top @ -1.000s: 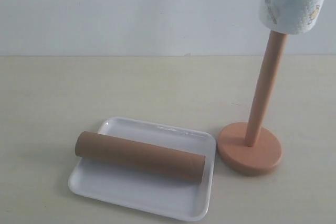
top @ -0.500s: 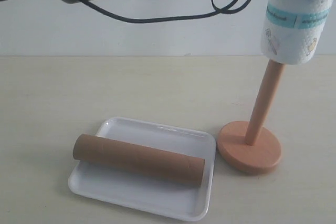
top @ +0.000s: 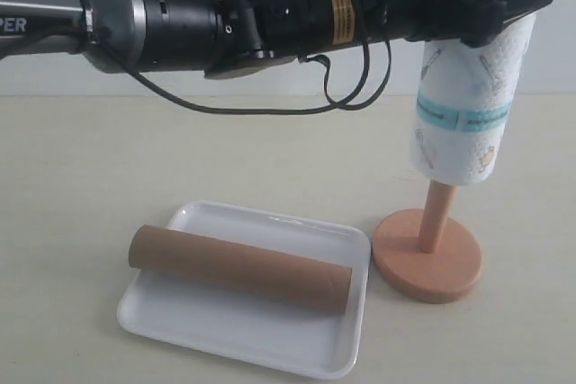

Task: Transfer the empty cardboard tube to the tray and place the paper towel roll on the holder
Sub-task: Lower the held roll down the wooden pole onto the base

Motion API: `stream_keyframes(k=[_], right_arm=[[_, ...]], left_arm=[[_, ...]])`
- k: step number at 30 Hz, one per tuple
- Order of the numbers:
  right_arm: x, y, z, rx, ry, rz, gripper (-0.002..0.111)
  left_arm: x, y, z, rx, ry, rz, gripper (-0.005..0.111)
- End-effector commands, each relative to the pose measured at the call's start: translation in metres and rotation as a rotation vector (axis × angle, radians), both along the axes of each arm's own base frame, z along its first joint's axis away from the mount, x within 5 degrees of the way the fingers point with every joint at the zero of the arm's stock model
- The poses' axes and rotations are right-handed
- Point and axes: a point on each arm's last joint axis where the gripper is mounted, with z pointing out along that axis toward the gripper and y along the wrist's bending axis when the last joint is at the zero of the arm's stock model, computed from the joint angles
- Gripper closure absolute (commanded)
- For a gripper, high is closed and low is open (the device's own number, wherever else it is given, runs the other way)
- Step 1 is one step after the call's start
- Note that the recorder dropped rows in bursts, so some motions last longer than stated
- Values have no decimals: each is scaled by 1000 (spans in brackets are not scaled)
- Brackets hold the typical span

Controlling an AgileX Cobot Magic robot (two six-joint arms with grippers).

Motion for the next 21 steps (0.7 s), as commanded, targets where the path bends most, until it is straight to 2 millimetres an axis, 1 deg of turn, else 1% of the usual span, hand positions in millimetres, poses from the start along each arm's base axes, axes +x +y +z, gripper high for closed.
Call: stream_keyframes(k=[1, 5, 10, 13, 16, 21], right_arm=[[0, 0, 1, 3, -12, -3, 108], [0, 0, 1, 3, -12, -3, 108], [0, 0, 2, 4, -19, -3, 108], [0, 0, 2, 4, -26, -3, 108], [0, 0, 2, 4, -26, -3, 108], [0, 0, 2, 4, -26, -3, 108]], left_arm=[[-3, 8, -12, -36, 12, -19, 103], [-7, 11, -31, 17, 1, -17, 103], [-13, 14, -45, 59, -53, -32, 103], [-15, 16, -55, 80, -32, -33, 103], [-17, 18, -62, 91, -16, -27, 103], [-17, 20, -68, 110, -45, -10, 103]])
